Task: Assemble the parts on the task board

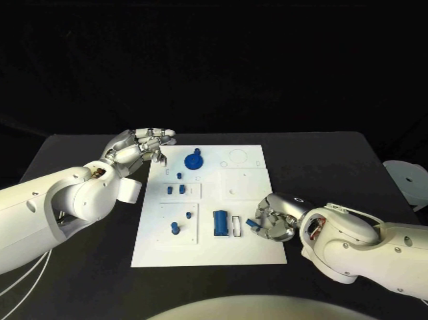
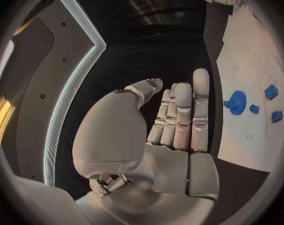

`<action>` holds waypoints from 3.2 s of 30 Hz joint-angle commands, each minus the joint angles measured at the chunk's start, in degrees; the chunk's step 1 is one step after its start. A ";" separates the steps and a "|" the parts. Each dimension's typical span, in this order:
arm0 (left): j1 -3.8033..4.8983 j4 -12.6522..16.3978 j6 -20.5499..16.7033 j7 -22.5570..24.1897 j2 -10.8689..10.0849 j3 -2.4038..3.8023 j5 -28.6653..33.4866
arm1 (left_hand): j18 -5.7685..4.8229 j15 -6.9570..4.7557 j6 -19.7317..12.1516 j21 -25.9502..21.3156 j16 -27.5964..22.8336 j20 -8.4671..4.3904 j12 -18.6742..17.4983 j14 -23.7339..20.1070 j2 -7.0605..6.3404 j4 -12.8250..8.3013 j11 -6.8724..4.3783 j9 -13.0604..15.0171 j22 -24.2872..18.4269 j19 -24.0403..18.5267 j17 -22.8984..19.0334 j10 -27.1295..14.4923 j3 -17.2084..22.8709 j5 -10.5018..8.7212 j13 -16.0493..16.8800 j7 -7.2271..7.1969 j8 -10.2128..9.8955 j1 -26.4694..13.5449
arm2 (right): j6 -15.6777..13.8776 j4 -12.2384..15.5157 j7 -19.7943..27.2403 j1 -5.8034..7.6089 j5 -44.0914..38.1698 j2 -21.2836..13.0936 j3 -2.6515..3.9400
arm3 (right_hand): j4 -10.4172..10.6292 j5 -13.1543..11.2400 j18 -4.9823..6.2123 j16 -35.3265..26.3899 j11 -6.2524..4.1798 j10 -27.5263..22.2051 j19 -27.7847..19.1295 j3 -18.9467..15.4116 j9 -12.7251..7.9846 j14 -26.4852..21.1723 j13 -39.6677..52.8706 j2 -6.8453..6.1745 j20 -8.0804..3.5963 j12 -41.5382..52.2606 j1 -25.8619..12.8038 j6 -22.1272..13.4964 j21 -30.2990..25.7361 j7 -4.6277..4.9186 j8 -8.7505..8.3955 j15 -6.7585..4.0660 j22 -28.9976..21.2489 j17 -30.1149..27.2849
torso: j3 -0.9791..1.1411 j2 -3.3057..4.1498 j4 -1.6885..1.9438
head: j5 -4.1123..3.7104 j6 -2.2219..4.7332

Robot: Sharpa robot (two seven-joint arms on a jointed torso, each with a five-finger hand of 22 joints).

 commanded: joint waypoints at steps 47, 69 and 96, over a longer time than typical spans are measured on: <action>0.02 0.40 1.34 -0.02 0.15 0.03 -0.55 | 0.83 0.02 -0.31 -0.41 0.25 -0.03 0.28 -0.19 0.52 0.11 0.17 -0.08 -0.12 0.44 -0.09 -0.40 -0.28 -0.04 0.10 0.21 -0.11 -0.12 | 0.13 -2.55 2.21 0.38 15.45 5.96 0.01 | -1.35 5.39 -0.22 0.32 -0.07 0.83 2.31 -0.12 0.10 3.99 5.30 -0.10 -0.32 1.57 -15.15 1.73 -0.38 -0.27 -0.53 -0.13 12.52 4.66 | 0.07 0.06 -0.04 | 0.18 -0.66; 0.02 0.38 1.38 -0.20 0.09 0.03 -0.88 | 0.82 0.05 -0.32 -0.44 0.29 -0.02 0.34 -0.20 0.52 0.23 0.19 -0.10 -0.15 0.46 -0.14 -0.48 -0.36 -0.04 0.10 0.23 -0.11 -0.26 | -1.07 -2.59 3.47 0.38 14.23 5.85 0.01 | 2.46 -3.57 -0.20 0.26 -0.14 0.79 2.28 -7.22 0.07 3.97 5.36 0.10 -0.40 1.42 -16.45 1.93 -0.57 -0.39 -0.97 -0.20 12.49 4.60 | 0.04 0.04 -0.05 | 0.42 -0.63; 0.02 0.15 1.41 -0.26 0.20 0.03 -1.30 | 0.82 0.05 -0.32 -0.44 0.29 -0.02 0.34 -0.20 0.52 0.23 0.19 -0.10 -0.15 0.46 -0.14 -0.48 -0.36 -0.04 0.10 0.23 -0.11 -0.26 | 2.60 -2.47 6.23 0.33 12.61 4.12 0.00 | 0.90 -8.47 -0.29 0.33 -0.10 0.80 2.45 -9.05 -0.03 4.02 5.51 0.72 -0.38 1.47 -9.27 1.93 -0.19 -0.32 -1.39 -0.16 12.61 4.85 | 0.06 0.07 -0.05 | 0.46 -0.39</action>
